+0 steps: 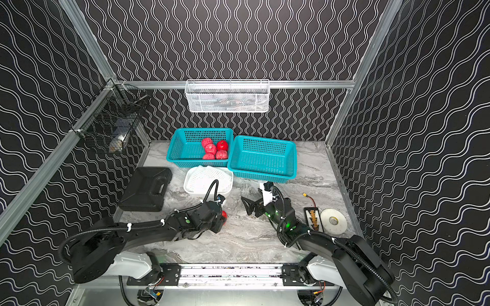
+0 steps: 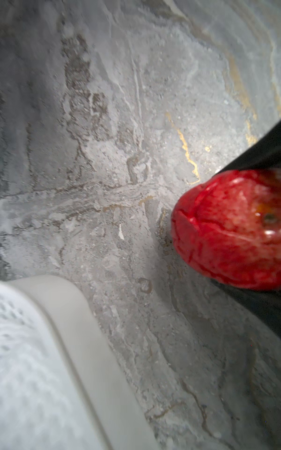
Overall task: Remove foam nets from apples
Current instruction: Pick up the apple from the center of the board, then place the apple in the basket.
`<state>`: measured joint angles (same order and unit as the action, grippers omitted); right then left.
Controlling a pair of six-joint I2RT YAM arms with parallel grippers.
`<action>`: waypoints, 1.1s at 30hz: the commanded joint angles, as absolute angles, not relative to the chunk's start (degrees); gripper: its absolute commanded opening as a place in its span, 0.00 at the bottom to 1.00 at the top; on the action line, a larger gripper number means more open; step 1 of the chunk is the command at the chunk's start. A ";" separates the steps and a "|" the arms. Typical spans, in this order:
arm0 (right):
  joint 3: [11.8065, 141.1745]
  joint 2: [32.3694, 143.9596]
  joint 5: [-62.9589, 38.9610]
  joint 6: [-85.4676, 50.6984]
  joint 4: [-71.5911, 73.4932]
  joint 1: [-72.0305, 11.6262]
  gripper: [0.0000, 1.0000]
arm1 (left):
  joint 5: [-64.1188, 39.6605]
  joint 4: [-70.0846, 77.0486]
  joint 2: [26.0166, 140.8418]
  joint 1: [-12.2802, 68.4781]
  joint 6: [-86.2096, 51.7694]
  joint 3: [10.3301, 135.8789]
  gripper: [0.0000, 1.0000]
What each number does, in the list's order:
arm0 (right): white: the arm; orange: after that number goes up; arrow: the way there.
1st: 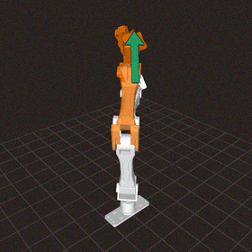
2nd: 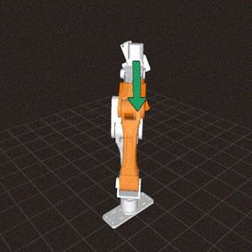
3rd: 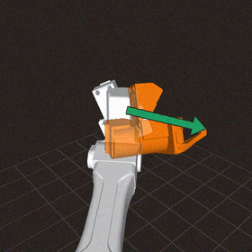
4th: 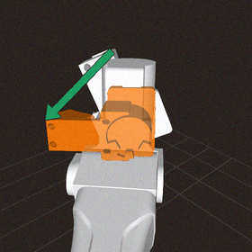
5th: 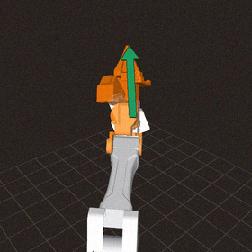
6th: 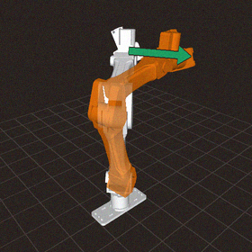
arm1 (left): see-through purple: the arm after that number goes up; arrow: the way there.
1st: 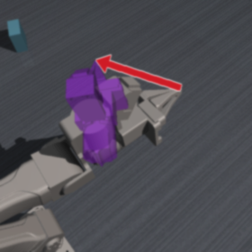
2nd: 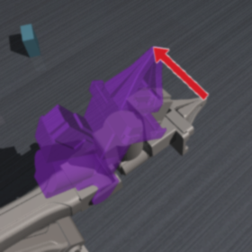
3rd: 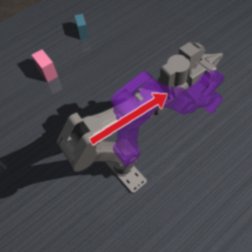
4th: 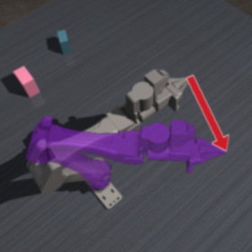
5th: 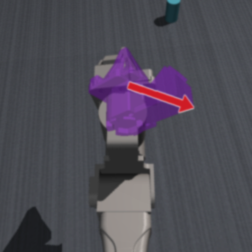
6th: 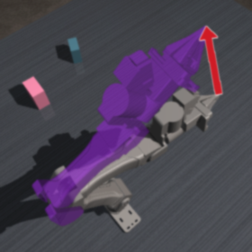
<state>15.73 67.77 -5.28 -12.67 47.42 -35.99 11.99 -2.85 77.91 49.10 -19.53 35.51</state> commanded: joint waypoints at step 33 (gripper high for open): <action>14.84 65.27 -1.38 -13.89 49.48 -35.99 1.00 | 0.36 -8.26 126.00 3.78 -4.73 100.69 0.58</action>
